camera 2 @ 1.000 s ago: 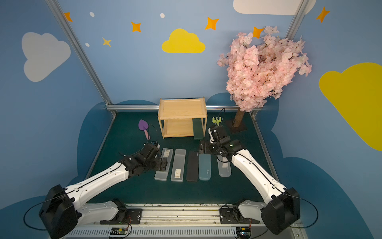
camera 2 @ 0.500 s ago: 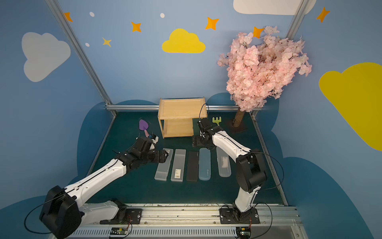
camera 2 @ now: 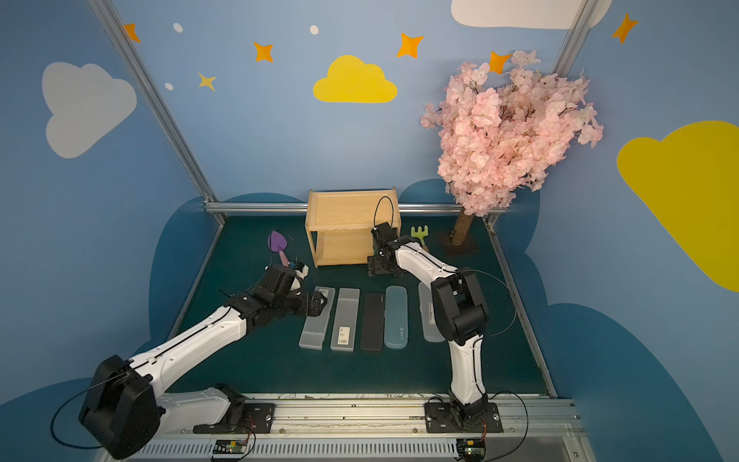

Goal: Remove the pencil cases from the shelf
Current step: Pick up the pencil case from the shelf.

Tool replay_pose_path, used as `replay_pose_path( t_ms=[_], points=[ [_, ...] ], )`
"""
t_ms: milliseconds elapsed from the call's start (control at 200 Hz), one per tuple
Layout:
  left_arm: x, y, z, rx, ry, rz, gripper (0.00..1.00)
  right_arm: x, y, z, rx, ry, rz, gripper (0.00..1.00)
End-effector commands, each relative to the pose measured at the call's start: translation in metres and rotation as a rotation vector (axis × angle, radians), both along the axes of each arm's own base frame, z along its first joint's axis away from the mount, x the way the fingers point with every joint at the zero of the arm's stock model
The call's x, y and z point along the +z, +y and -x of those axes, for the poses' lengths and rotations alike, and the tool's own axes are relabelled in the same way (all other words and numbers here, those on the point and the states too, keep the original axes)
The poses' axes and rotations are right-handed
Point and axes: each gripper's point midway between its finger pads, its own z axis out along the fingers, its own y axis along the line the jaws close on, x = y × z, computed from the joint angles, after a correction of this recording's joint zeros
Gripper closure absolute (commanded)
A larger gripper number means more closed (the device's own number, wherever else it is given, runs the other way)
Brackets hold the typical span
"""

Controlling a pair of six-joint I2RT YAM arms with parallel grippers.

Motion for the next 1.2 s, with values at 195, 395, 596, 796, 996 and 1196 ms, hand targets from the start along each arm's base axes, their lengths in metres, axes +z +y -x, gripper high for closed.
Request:
replay_pose_path(
  t_ms=[195,395,596,796,996,1196],
  points=[
    [-0.011,0.004,0.004,-0.006,0.027,-0.022,0.00,-0.014,0.006,-0.015,0.000,-0.008,0.041,0.02],
    [-0.008,0.005,0.004,-0.002,0.021,-0.021,0.00,-0.020,0.012,-0.019,-0.003,-0.009,0.038,0.02],
    [-0.009,0.008,0.005,0.007,0.021,-0.028,0.00,-0.028,0.016,-0.021,-0.005,-0.007,0.042,0.02],
    [-0.005,0.009,0.006,0.012,0.014,-0.016,0.00,-0.033,0.019,-0.024,-0.012,-0.011,0.047,0.02],
    [-0.002,0.012,0.006,0.020,0.006,-0.014,0.00,-0.034,0.021,-0.027,-0.017,-0.018,0.045,0.04],
    [0.000,0.014,0.007,0.027,0.000,-0.010,0.00,-0.032,0.022,-0.030,-0.013,-0.024,0.042,0.23]
  ],
)
